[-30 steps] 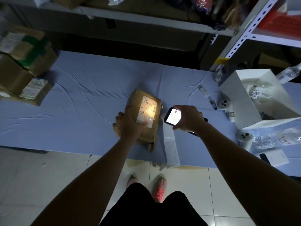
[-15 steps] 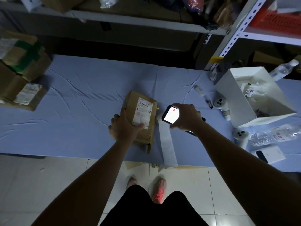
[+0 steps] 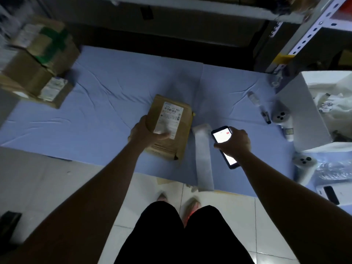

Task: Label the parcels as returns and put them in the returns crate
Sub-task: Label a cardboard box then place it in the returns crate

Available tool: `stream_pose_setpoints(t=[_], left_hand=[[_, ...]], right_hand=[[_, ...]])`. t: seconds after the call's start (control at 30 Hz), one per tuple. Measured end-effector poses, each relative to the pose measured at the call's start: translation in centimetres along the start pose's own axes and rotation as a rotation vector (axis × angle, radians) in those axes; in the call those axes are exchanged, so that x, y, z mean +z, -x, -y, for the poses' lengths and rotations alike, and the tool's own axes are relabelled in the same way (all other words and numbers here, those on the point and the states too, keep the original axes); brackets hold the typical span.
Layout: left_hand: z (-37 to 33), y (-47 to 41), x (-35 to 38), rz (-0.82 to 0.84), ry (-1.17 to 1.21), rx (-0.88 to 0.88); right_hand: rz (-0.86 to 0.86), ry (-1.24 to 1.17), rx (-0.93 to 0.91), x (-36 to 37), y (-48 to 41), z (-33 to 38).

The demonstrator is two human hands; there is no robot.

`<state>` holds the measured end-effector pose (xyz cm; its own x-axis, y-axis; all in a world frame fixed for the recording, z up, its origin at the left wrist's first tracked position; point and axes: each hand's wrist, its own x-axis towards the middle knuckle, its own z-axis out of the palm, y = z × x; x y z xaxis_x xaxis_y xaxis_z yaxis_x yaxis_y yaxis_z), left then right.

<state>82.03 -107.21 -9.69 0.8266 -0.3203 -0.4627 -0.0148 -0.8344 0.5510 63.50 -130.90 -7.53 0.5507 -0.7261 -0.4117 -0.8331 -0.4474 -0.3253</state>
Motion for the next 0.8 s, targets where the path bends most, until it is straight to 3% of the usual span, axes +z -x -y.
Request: stream_pose_setpoints(t=[0.37,0.6,0.67,0.73,0.8], left_hand=[[-0.5,0.6,0.4,-0.041,0.01,-0.055],[-0.9,0.8,-0.1,-0.016,-0.017,-0.058],[-0.9,0.7,-0.2,-0.016,-0.012,-0.061],[-0.9,0.7,-0.3,-0.014,-0.028,-0.056],[-0.9,0.7,-0.5,-0.008,-0.059,-0.055]], right_hand=[[-0.016,0.03,0.057,3.7,-2.5,-2.8],[-0.019,0.239,0.08,3.2,-3.1,-2.1],[-0.126,0.1,-0.023,3.2,-3.0,-1.3],[-0.181,-0.21,-0.108,3.3,-2.7,0.2],[-0.121,-0.399,-0.037,3.6,-2.5,2.2]])
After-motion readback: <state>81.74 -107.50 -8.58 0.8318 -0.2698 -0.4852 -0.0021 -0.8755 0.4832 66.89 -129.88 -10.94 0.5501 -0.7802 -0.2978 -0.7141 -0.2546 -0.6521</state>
